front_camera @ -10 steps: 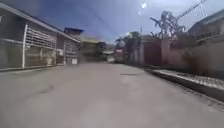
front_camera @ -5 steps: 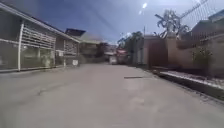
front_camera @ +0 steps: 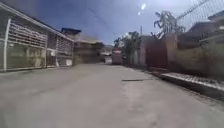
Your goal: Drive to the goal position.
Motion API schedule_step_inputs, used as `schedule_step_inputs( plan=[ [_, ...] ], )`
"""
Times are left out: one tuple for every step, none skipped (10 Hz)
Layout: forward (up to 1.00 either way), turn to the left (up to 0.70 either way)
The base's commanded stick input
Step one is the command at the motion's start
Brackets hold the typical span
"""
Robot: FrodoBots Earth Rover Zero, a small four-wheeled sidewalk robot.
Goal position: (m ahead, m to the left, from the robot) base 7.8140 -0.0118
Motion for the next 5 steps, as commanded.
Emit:
schedule_step_inputs(
  plan=[
    [1.00,-0.26],
    [1.00,-0.09],
    [1.00,0.00],
    [1.00,0.00],
    [1.00,0.00]
  ],
)
